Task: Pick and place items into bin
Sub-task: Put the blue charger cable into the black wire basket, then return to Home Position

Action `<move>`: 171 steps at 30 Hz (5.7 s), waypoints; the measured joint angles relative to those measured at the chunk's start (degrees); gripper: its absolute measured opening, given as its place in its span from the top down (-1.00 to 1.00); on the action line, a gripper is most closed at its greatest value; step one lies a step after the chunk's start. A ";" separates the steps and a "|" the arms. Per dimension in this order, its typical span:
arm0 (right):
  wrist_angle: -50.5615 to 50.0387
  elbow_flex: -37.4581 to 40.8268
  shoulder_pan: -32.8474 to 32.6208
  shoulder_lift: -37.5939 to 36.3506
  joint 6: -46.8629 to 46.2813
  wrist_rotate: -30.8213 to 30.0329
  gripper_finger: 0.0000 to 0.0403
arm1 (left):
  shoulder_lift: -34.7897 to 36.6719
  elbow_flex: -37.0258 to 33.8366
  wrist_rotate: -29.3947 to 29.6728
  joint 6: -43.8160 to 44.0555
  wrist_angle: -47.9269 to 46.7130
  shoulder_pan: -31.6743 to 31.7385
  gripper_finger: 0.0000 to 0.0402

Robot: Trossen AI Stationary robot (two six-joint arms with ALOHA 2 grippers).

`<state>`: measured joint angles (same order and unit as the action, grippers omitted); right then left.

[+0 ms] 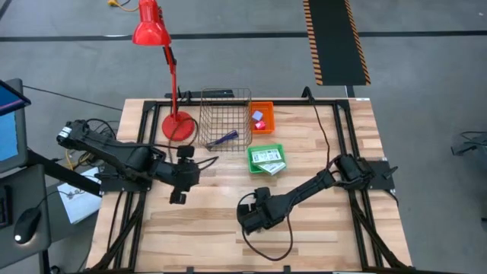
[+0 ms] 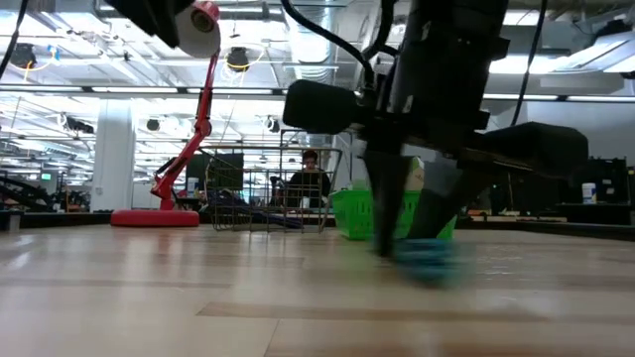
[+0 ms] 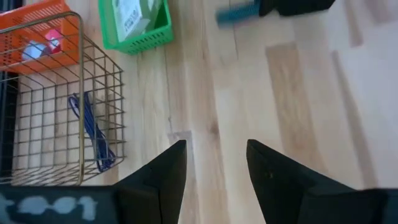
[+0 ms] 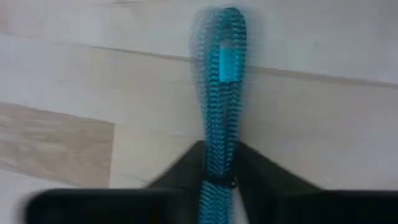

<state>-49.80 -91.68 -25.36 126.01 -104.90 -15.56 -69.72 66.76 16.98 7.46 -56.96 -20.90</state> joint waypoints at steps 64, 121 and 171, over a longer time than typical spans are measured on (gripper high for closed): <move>35.65 -6.61 47.87 -12.83 66.19 25.91 0.19 | 29.80 -0.09 16.13 8.00 14.09 -4.16 0.22; 55.90 66.42 -12.15 -106.72 103.99 -14.28 0.15 | 68.74 -66.14 10.68 8.19 70.15 -4.14 0.22; 53.65 91.32 -12.02 -125.17 89.88 -8.49 0.15 | 68.20 -66.36 16.68 15.79 62.41 -4.16 0.22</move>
<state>3.86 -0.36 -37.39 0.84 -15.03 -24.05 -1.52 0.40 33.66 23.24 5.45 -25.06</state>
